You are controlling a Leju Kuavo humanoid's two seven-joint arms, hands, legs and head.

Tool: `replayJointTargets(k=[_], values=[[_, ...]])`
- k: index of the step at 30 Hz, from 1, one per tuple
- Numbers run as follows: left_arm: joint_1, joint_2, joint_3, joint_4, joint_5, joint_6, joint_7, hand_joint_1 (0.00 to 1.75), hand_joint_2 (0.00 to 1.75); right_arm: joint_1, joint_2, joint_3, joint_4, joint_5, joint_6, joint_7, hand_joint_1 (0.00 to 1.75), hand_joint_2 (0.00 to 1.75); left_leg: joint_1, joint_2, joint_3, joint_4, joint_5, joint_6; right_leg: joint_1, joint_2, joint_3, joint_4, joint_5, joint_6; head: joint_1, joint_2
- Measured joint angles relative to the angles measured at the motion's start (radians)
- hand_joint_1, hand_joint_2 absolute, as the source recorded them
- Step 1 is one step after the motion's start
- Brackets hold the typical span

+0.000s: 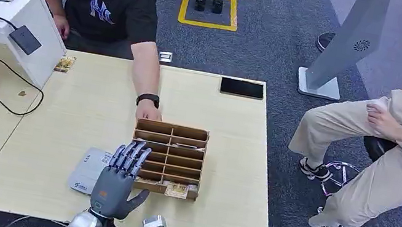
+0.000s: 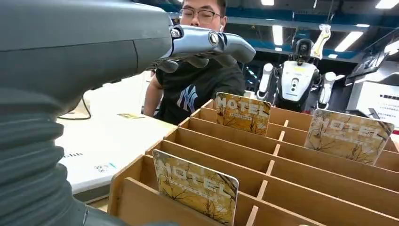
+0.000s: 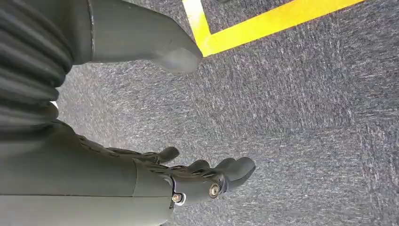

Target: Pass the card to the sensor for recognition and then transmit it.

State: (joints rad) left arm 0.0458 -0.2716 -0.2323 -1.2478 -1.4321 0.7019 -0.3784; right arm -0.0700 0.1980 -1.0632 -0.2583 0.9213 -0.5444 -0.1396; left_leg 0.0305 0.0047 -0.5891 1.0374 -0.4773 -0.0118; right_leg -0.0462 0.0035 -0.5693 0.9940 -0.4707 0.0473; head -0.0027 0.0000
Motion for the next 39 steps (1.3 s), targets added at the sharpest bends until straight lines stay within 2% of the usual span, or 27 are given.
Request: replayJointTargets(k=[21, 22, 23, 39], values=[[0.000, 0.005, -0.013, 0.003, -0.022, 0.000, 0.026, 0.03, 1.75, 0.000, 0.000, 0.003, 0.002, 0.014, 0.000, 0.001, 0.00, 1.75, 0.000, 0.000, 0.000, 0.000, 0.000, 0.000, 0.000, 0.000, 0.000, 0.000, 0.000, 0.000, 0.000, 0.000], [0.000, 0.006, -0.013, 0.005, -0.022, 0.000, 0.029, 0.59, 1.75, 0.000, 0.000, 0.004, 0.002, 0.015, 0.000, 0.003, 0.00, 1.75, 0.000, 0.000, 0.000, 0.000, 0.000, 0.000, 0.000, 0.000, 0.000, 0.000, 0.000, 0.000, 0.000, 0.000], [0.000, 0.006, -0.014, 0.006, -0.022, 0.000, 0.034, 1.75, 1.75, 0.000, 0.000, 0.004, 0.002, 0.015, 0.000, 0.003, 0.00, 1.75, 0.000, 0.000, 0.000, 0.000, 0.000, 0.000, 0.000, 0.000, 0.000, 0.000, 0.000, 0.000, 0.000, 0.000], [-0.016, 0.027, -0.084, 0.076, 0.000, 0.000, 0.073, 1.75, 1.75, 0.000, -0.001, 0.005, 0.002, 0.017, 0.001, 0.006, 0.00, 1.75, 0.000, 0.000, 0.000, 0.000, 0.000, 0.000, 0.000, 0.000, 0.000, 0.000, 0.000, 0.000, 0.000, 0.000]])
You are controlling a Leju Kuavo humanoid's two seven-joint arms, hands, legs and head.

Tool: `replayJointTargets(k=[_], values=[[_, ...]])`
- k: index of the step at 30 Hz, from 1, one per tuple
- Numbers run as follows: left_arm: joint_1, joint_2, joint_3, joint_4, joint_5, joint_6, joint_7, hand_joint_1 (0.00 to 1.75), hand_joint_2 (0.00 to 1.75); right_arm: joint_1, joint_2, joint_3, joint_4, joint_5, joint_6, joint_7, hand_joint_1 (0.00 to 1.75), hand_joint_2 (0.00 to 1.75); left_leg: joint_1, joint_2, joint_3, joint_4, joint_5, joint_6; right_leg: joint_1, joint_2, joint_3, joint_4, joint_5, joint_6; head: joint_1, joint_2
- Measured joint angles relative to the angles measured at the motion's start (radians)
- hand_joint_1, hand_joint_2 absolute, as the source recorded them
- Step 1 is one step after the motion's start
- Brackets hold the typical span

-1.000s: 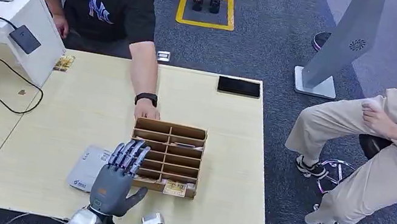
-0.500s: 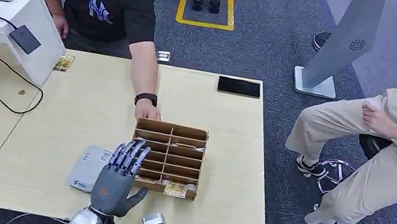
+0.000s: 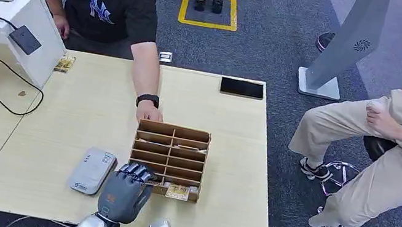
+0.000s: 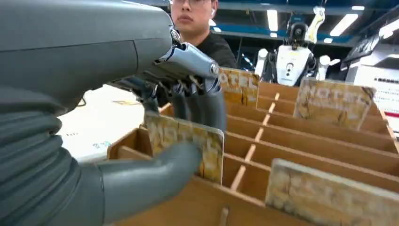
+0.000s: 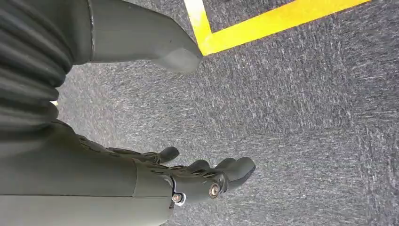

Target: Pass the card to the sensor for recognition and then transmit it.

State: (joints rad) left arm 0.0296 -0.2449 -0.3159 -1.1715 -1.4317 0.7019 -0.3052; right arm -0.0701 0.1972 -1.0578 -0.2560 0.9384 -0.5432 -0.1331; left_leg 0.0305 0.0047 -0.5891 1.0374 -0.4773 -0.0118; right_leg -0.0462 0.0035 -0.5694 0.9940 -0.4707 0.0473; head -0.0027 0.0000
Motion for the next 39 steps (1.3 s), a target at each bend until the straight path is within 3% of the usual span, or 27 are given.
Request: replayJointTargets(k=[13, 29, 32, 39], values=[[-0.035, 0.031, -0.067, 0.053, 0.018, 0.001, 0.042, 1.75, 1.75, -0.001, -0.001, 0.000, 0.000, 0.001, 0.003, 0.000, 0.00, 1.75, 0.000, 0.000, 0.000, 0.000, 0.000, 0.000, 0.000, 0.000, 0.001, 0.000, 0.000, 0.000, 0.000, 0.000], [-0.047, 0.050, -0.096, 0.075, 0.044, 0.002, 0.041, 1.75, 1.75, -0.003, -0.002, 0.000, 0.001, 0.000, 0.003, 0.000, 0.00, 1.75, 0.000, 0.000, 0.001, 0.000, 0.000, 0.000, 0.000, 0.000, 0.001, 0.000, 0.000, 0.000, 0.000, 0.000], [-0.046, 0.050, -0.096, 0.075, 0.052, 0.002, 0.030, 1.75, 1.75, -0.004, -0.002, 0.000, 0.001, 0.001, 0.003, 0.003, 0.00, 1.75, 0.000, 0.000, 0.001, 0.000, 0.000, 0.000, 0.000, 0.000, 0.001, 0.000, 0.000, 0.000, 0.000, 0.000], [-0.029, 0.029, -0.054, 0.058, 0.097, 0.002, -0.067, 1.75, 1.75, -0.004, -0.004, 0.001, 0.002, 0.001, -0.001, 0.011, 0.00, 1.75, 0.000, 0.000, 0.001, 0.000, 0.000, 0.000, 0.000, 0.000, 0.001, 0.000, 0.000, 0.000, 0.000, 0.000]])
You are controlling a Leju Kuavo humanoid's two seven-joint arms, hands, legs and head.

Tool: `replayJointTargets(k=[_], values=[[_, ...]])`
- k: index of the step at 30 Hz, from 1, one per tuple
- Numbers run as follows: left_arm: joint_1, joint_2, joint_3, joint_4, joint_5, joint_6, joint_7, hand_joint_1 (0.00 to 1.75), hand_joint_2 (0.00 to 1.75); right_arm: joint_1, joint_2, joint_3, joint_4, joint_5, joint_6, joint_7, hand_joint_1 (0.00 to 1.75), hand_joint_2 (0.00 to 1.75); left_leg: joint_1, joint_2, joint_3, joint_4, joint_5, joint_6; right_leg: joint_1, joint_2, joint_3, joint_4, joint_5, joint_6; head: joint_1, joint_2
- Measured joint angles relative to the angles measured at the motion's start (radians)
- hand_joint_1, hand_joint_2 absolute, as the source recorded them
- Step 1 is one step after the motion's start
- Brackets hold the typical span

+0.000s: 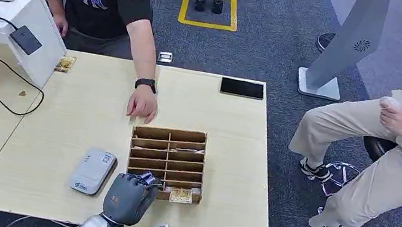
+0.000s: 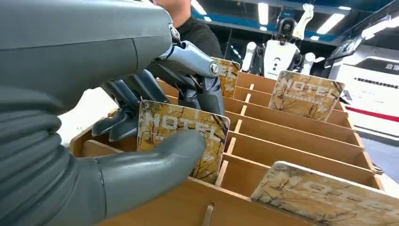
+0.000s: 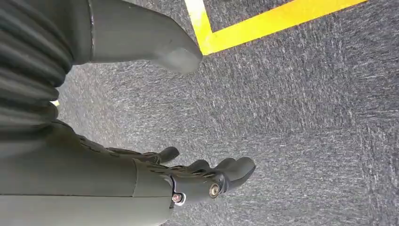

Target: Pass the card to the sensor for recognition and then transmit it.

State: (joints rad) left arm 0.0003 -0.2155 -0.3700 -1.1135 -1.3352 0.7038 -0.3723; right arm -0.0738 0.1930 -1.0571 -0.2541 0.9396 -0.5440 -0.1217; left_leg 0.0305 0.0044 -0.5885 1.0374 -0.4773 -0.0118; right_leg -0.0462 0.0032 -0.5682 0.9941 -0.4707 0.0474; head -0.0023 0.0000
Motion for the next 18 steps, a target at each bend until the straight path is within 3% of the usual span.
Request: replayJointTargets(k=[7, 10, 13, 15, 18], values=[[0.019, -0.010, 0.017, -0.026, -0.022, 0.000, -0.001, 1.75, 1.75, 0.000, -0.001, 0.000, 0.000, 0.005, 0.000, 0.003, 0.00, 1.75, 0.000, 0.000, 0.000, 0.000, 0.000, 0.000, 0.000, 0.000, 0.000, 0.000, 0.000, 0.000, 0.000, 0.000], [0.034, -0.012, 0.021, -0.048, 0.016, 0.000, -0.043, 1.75, 1.75, 0.000, -0.001, 0.000, 0.000, 0.011, -0.003, 0.005, 0.00, 1.75, 0.000, 0.000, 0.000, 0.000, 0.000, 0.000, 0.000, 0.000, 0.000, 0.000, 0.000, 0.000, 0.000, 0.000], [0.054, -0.046, 0.065, -0.083, 0.162, 0.000, -0.206, 1.75, 1.75, 0.001, -0.001, 0.000, 0.000, 0.003, -0.012, 0.005, 0.00, 1.75, 0.000, 0.000, -0.001, 0.000, 0.000, 0.000, 0.000, 0.000, 0.000, 0.000, 0.000, 0.000, 0.000, 0.000], [0.060, -0.053, 0.084, -0.107, 0.278, 0.000, -0.284, 1.75, 1.75, 0.001, -0.001, 0.000, 0.000, -0.005, -0.021, 0.005, 0.00, 1.75, 0.000, 0.000, 0.000, 0.000, 0.000, 0.000, 0.000, 0.000, -0.001, 0.000, 0.000, 0.000, 0.001, 0.000], [0.063, -0.053, 0.083, -0.156, 0.509, -0.001, -0.299, 1.75, 1.75, 0.003, -0.001, 0.000, 0.000, -0.006, -0.035, 0.002, 0.00, 1.75, 0.000, 0.000, 0.000, 0.000, 0.000, 0.000, 0.000, 0.000, -0.001, 0.000, 0.000, 0.000, 0.000, 0.000]])
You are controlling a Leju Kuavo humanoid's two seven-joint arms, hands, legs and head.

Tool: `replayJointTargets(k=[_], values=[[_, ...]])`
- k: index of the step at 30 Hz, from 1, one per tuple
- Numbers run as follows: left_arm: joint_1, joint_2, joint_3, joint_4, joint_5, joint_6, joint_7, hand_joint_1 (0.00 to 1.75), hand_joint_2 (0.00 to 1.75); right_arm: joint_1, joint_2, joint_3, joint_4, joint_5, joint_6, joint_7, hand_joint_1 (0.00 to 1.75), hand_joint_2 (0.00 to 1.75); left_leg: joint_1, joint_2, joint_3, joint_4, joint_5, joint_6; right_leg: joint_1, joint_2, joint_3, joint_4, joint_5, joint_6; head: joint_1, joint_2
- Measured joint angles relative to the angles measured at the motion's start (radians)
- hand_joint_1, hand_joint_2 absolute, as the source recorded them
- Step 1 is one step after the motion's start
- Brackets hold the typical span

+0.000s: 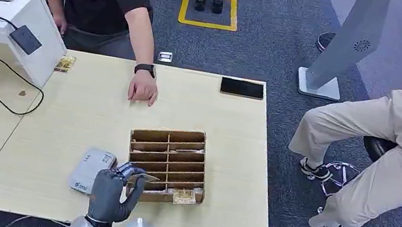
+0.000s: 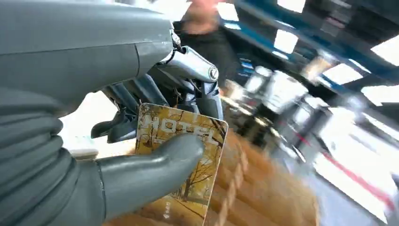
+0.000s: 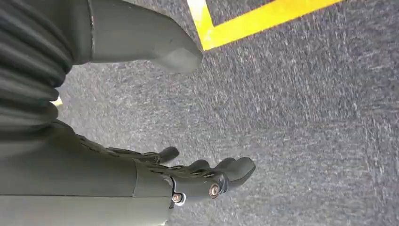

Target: Pass the card to the sensor for recognition and then transmit it.

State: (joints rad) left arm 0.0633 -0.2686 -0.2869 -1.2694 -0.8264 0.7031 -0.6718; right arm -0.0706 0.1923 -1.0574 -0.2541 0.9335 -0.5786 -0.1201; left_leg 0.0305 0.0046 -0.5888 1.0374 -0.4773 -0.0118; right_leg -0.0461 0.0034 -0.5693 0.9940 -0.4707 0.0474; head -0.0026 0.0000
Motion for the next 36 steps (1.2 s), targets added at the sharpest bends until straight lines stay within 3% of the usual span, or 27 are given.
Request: replayJointTargets(k=[2, 6, 8, 12, 14, 19, 28, 33, 36], values=[[-0.001, 0.003, -0.011, -0.052, 0.136, -0.001, 0.005, 1.75, 1.75, 0.001, 0.000, 0.000, 0.000, -0.003, -0.009, -0.003, 0.00, 1.75, 0.000, 0.000, 0.000, 0.000, 0.000, 0.000, 0.000, 0.000, 0.000, 0.000, 0.000, 0.000, 0.000, 0.000], [-0.004, 0.008, -0.041, -0.114, 0.177, -0.002, 0.014, 1.75, 1.75, 0.001, 0.002, 0.000, 0.000, -0.009, -0.010, -0.004, 0.00, 1.75, 0.000, 0.000, 0.000, 0.000, 0.000, 0.000, 0.000, 0.000, 0.000, 0.000, 0.000, 0.000, 0.000, 0.000], [-0.004, 0.009, -0.047, -0.139, 0.223, -0.002, -0.008, 1.75, 1.75, 0.002, 0.002, 0.000, 0.000, -0.008, -0.010, -0.004, 0.00, 1.75, 0.000, 0.000, 0.000, 0.000, 0.000, 0.000, 0.000, 0.000, 0.000, 0.000, 0.000, 0.000, 0.000, 0.000], [-0.028, 0.017, -0.083, -0.254, 0.418, -0.002, -0.025, 1.75, 1.75, 0.001, 0.003, 0.000, 0.000, 0.011, -0.018, -0.001, 0.00, 1.75, 0.000, 0.000, 0.000, 0.000, 0.000, 0.000, 0.000, 0.000, 0.000, 0.000, 0.000, 0.000, 0.000, 0.000], [-0.067, 0.027, -0.105, -0.324, 0.461, -0.002, 0.005, 1.75, 1.75, 0.000, 0.004, 0.000, 0.000, 0.024, -0.019, 0.008, 0.00, 1.75, 0.000, 0.000, 0.000, 0.000, 0.000, 0.000, 0.000, 0.000, 0.000, 0.000, 0.000, 0.000, 0.001, 0.000], [-0.116, 0.046, -0.138, -0.426, 0.477, -0.002, 0.031, 1.75, 1.75, -0.001, 0.006, 0.000, 0.000, 0.029, -0.020, 0.014, 0.00, 1.75, 0.000, 0.000, 0.000, 0.000, 0.000, 0.000, 0.000, 0.000, 0.001, 0.000, 0.000, 0.000, 0.000, 0.000], [-0.161, 0.067, -0.149, -0.468, 0.448, -0.003, -0.016, 1.75, 1.75, -0.003, 0.007, 0.004, 0.000, 0.059, -0.017, 0.011, 0.00, 1.75, 0.000, 0.000, -0.001, 0.000, 0.000, 0.000, 0.000, -0.001, 0.000, 0.000, 0.000, 0.000, 0.000, 0.000], [-0.311, 0.106, -0.149, -0.460, 0.438, -0.003, 0.079, 1.75, 1.75, -0.017, 0.007, 0.028, 0.001, 0.092, -0.013, 0.024, 0.00, 1.75, 0.000, 0.000, 0.000, 0.000, 0.002, -0.001, 0.000, 0.000, 0.000, 0.001, 0.001, 0.000, 0.000, 0.000], [-0.385, 0.114, -0.149, -0.418, 0.378, -0.003, 0.127, 1.75, 1.75, -0.029, 0.007, 0.049, 0.002, 0.111, -0.002, 0.050, 0.00, 1.75, 0.000, 0.000, 0.000, 0.000, 0.003, 0.000, 0.000, 0.000, 0.000, 0.001, 0.002, -0.001, 0.000, 0.000]])
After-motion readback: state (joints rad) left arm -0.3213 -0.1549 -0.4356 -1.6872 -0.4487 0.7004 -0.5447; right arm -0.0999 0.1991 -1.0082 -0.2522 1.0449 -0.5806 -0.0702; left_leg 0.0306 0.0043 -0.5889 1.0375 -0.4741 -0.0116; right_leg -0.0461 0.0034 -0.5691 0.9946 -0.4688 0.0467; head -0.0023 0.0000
